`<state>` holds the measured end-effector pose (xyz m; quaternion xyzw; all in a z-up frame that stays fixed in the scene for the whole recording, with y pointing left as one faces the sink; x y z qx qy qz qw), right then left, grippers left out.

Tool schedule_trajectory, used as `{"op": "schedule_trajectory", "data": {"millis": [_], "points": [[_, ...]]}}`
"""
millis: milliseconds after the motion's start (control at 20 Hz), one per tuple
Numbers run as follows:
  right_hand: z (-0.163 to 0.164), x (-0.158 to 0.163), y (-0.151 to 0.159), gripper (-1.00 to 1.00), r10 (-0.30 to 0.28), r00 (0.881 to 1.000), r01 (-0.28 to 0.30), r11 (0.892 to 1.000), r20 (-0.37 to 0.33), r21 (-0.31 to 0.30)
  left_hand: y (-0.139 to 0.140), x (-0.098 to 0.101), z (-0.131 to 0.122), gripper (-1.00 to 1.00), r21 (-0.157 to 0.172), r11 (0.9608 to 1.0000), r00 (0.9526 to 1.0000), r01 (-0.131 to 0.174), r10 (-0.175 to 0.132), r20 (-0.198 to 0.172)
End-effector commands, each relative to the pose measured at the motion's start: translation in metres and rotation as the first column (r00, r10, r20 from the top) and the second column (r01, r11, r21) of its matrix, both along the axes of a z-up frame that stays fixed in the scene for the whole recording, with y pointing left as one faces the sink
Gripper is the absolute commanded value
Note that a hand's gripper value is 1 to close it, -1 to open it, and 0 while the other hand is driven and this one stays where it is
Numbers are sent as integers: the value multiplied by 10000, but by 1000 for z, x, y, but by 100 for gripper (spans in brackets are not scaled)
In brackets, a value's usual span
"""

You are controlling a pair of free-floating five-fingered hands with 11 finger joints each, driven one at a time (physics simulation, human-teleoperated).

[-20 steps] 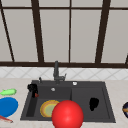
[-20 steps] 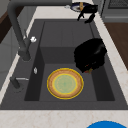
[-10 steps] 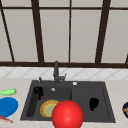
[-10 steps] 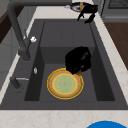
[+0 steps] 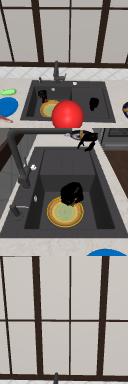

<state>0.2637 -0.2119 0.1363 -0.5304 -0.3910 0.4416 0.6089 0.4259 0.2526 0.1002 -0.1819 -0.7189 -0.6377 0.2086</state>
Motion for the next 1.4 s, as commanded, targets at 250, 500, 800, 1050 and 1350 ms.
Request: {"op": "schedule_trajectory", "data": {"millis": [250,500,800,1050,1350], "points": [[0,0,0,0,0,10000,0,10000,0,0,-42,33,-68,100,3,9999,9999,-164,164,-46],[0,0,0,0,0,10000,0,10000,0,0,-50,48,-109,100,-259,9996,9999,-129,130,27],[0,0,0,0,0,10000,0,10000,0,0,-53,49,-158,100,-103,9998,9998,140,-139,117],[0,0,0,0,0,10000,0,10000,0,0,-51,55,-193,100,-256,9995,9996,158,-152,220],[0,0,0,0,0,10000,0,10000,0,0,-41,67,-181,-100,-154,9999,10000,-51,52,68]]}}
